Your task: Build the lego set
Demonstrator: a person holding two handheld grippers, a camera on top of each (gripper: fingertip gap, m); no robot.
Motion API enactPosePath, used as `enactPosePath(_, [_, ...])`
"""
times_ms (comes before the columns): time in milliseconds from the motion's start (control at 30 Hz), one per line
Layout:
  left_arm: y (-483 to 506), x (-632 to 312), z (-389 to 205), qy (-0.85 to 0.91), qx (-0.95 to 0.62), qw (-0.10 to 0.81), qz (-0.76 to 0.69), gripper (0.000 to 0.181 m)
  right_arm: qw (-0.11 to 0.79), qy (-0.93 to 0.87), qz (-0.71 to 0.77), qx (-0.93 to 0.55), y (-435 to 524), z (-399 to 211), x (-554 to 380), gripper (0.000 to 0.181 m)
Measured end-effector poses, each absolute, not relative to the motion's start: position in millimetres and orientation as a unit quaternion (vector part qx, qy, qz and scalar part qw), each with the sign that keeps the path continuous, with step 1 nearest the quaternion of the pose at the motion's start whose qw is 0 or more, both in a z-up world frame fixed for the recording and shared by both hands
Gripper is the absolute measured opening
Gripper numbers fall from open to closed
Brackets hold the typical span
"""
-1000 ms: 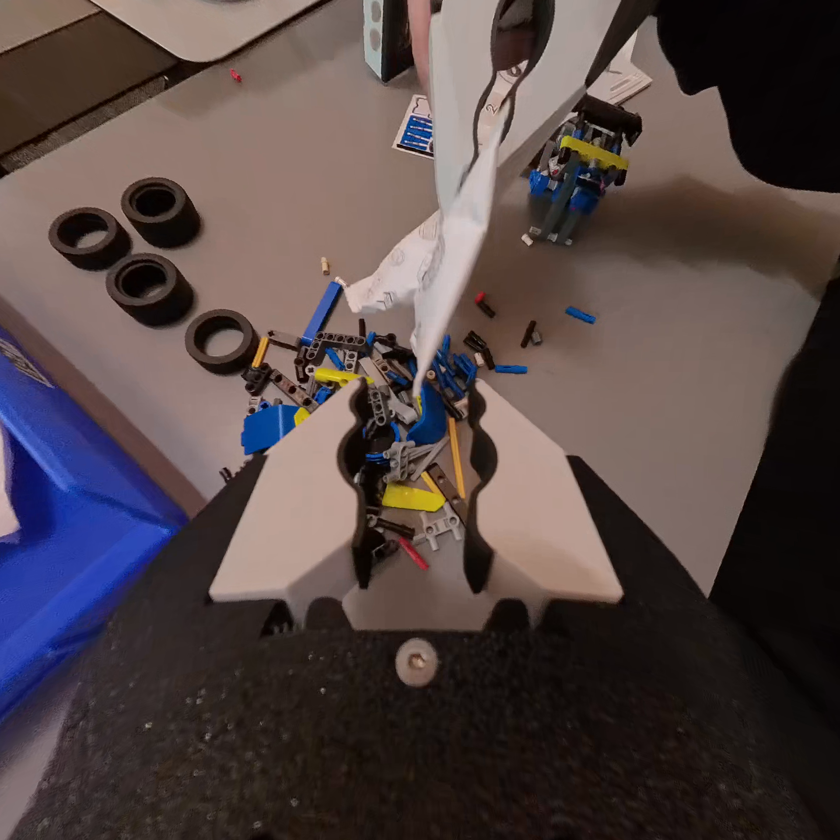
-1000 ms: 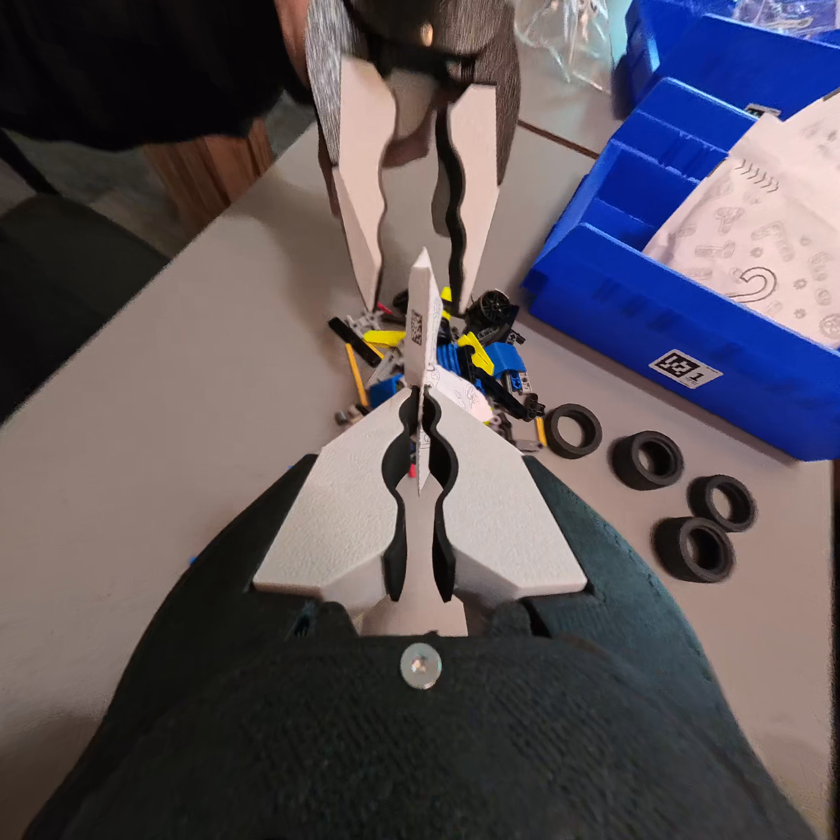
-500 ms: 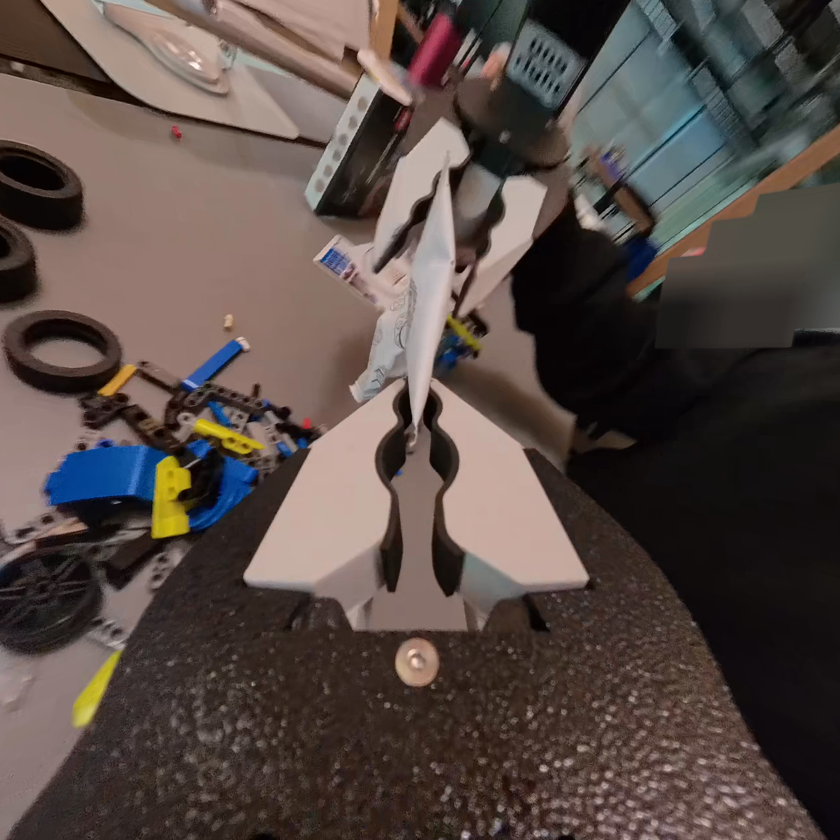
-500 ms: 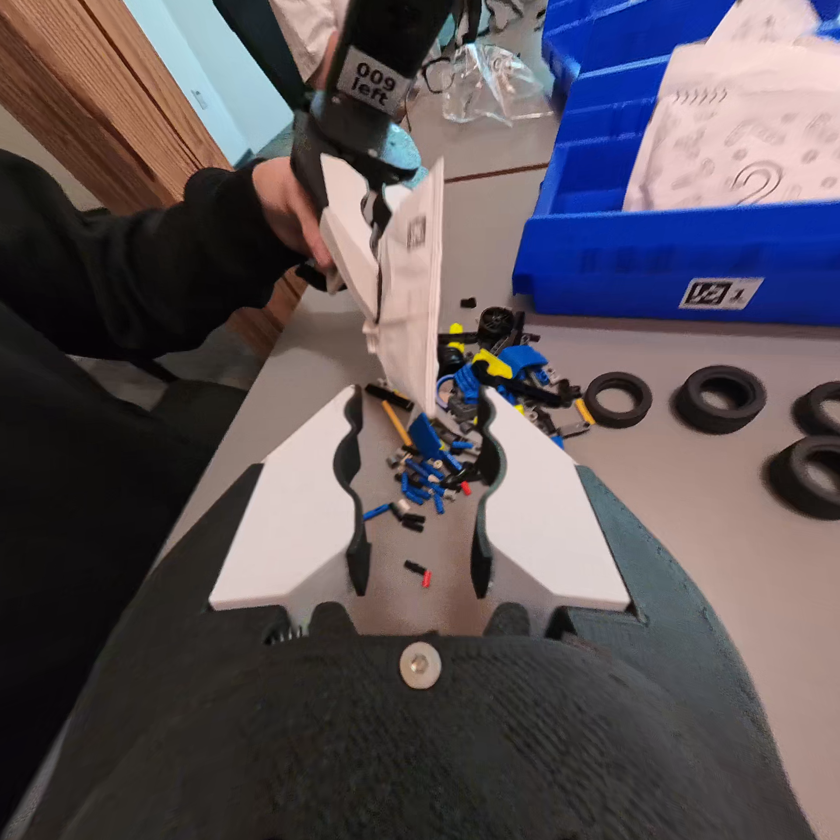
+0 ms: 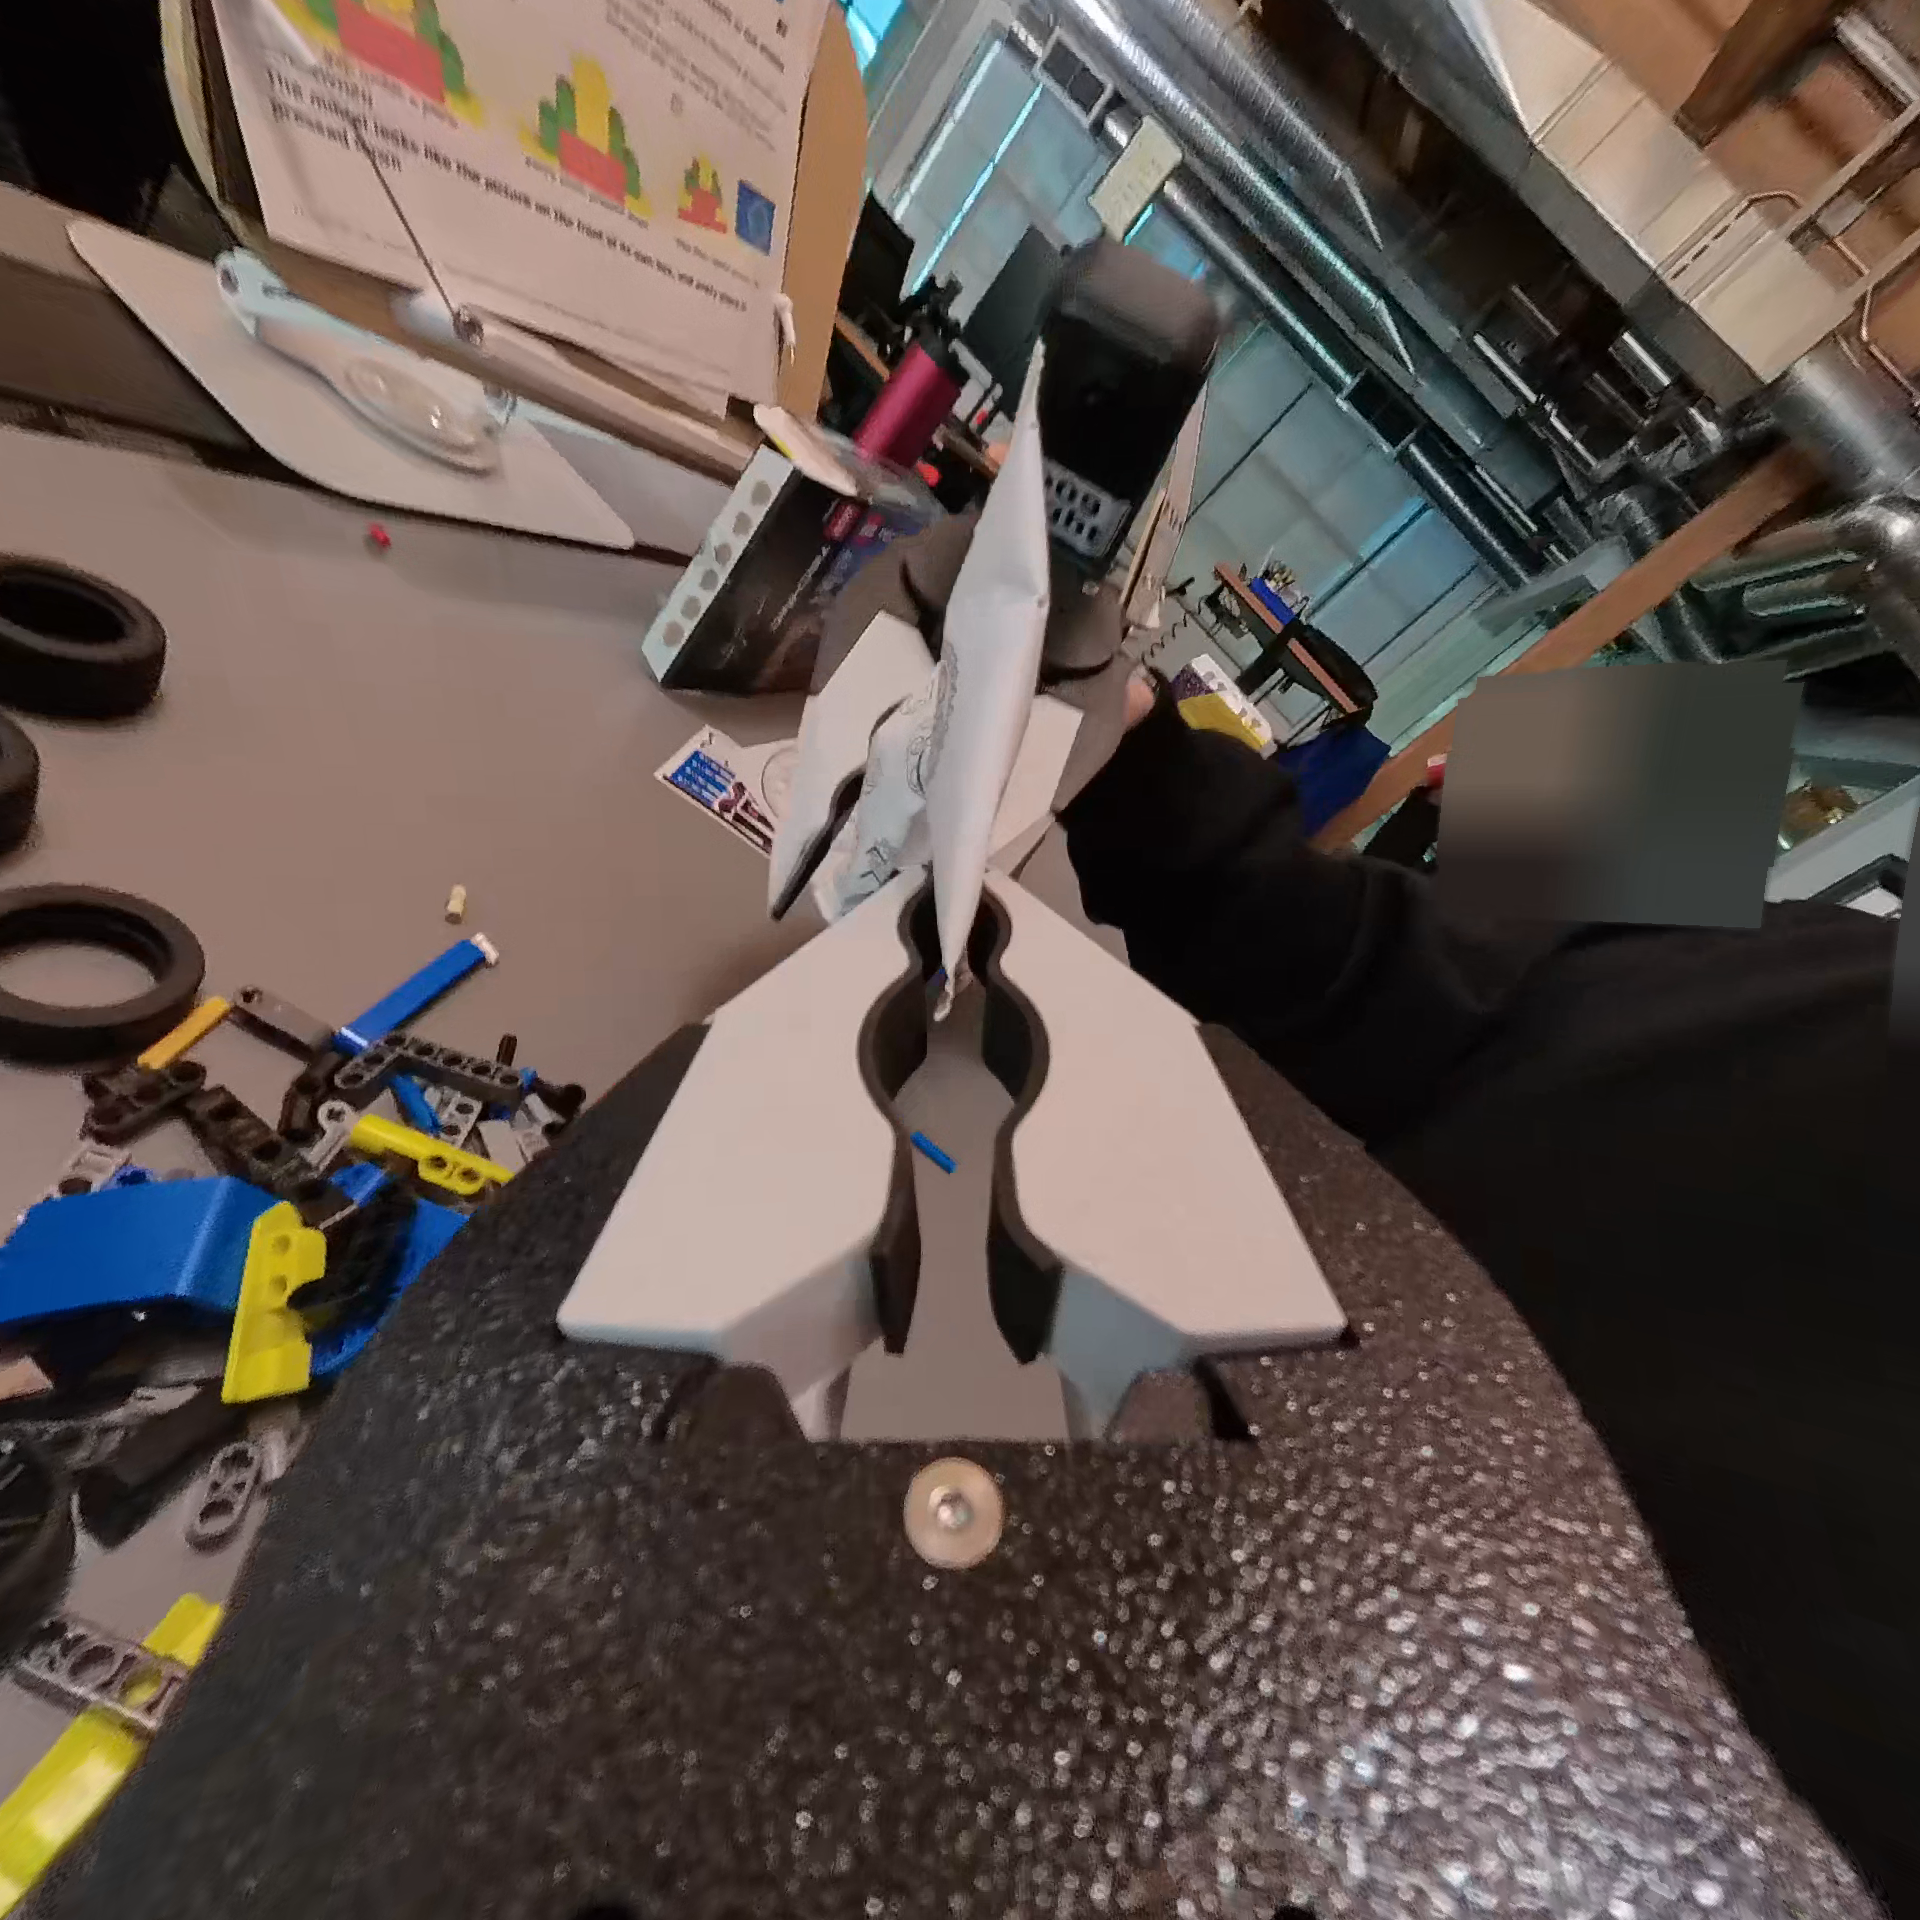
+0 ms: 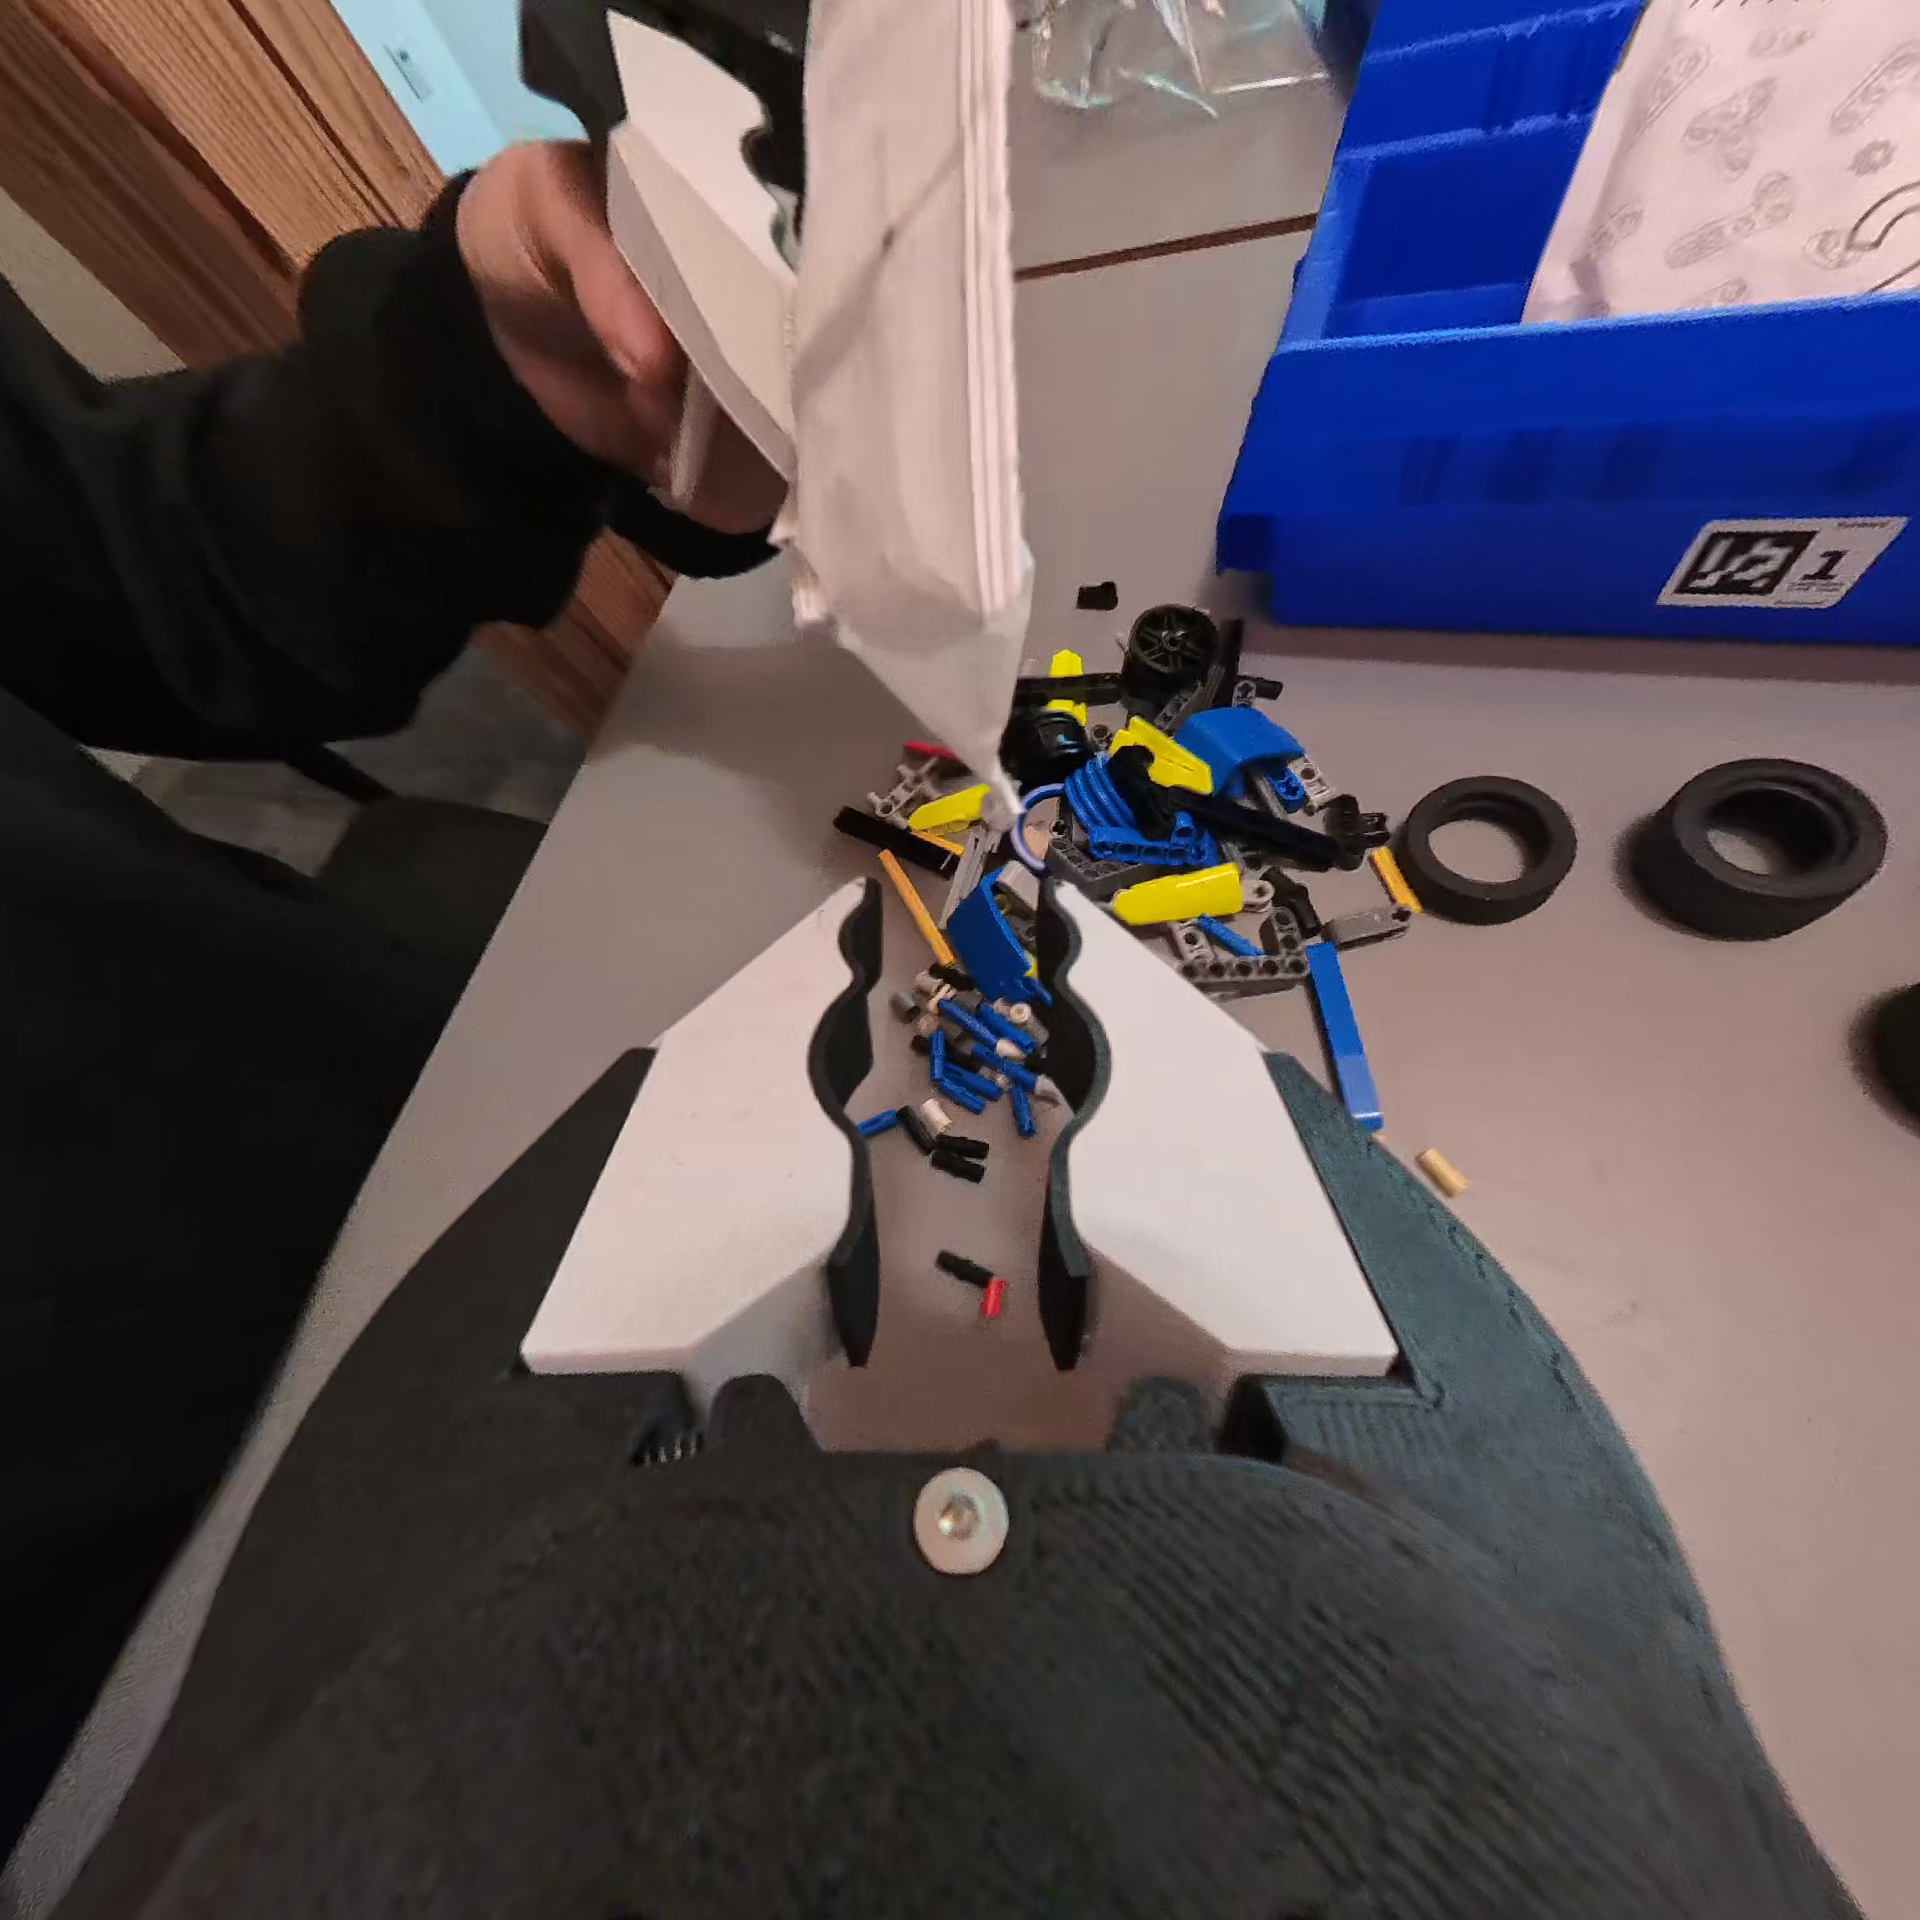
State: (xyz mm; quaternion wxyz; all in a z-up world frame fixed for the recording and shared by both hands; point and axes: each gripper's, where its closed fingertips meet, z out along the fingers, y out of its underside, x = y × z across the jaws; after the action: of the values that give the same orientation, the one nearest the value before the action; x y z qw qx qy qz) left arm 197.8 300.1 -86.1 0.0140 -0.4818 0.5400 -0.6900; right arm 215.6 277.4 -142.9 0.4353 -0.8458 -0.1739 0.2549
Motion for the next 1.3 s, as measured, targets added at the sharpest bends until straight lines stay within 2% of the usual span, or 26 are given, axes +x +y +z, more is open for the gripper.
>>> enactPosePath(100, [299.1,199.0,-82.8,0.527,-0.477,0.015,-0.704,0.001,0.483,-0.158,0.27,-0.818,286.9,-128.0,211.6,0.018])
enactPosePath(167, [297.4,198.3,-85.2,0.517,-0.474,0.006,-0.712,0.001,0.489,-0.138,0.274,-0.816,290.6,-126.0,214.3,0.026])
enactPosePath(267, [294.9,195.5,-89.3,0.502,-0.47,-0.011,-0.726,0.001,0.487,-0.154,0.27,-0.816,288.0,-129.8,213.8,0.004])
enactPosePath(367, [296.9,194.1,-97.0,0.5,-0.471,-0.018,-0.727,0.001,0.483,-0.198,0.244,-0.817,284.7,-135.9,209.7,0.0])
enactPosePath(567, [299.5,186.1,-153.1,0.638,-0.47,0.02,-0.609,0.001,0.402,-0.361,-0.024,-0.841,288.7,-173.9,244.7,0.0])
enactPosePath(700, [310.0,187.5,-175.8,0.688,-0.504,0.041,-0.521,0.001,0.33,-0.504,-0.219,-0.768,299.9,-184.5,258.8,0.0])
enactPosePath(867, [321.7,188.0,-183.2,0.668,-0.574,0.02,-0.473,0.001,0.25,-0.606,-0.356,-0.666,312.9,-190.1,264.1,0.0])
enactPosePath(1033, [320.6,187.2,-190.6,0.647,-0.585,-0.004,-0.489,0.0,0.275,-0.58,-0.308,-0.703,313.1,-203.8,261.3,0.0])
enactPosePath(1167, [313.2,186.3,-179.9,0.616,-0.565,-0.03,-0.548,0.001,0.31,-0.507,-0.176,-0.784,300.9,-204.2,250.0,0.0])
enactPosePath(1200, [311.6,186.6,-171.8,0.601,-0.557,-0.038,-0.572,0.001,0.319,-0.479,-0.128,-0.808,295.6,-200.3,247.4,0.004])
enactPosePath(1300, [313.9,185.6,-158.3,0.583,-0.549,-0.042,-0.597,0.001,0.341,-0.369,0.026,-0.864,280.1,-179.4,236.1,0.039])
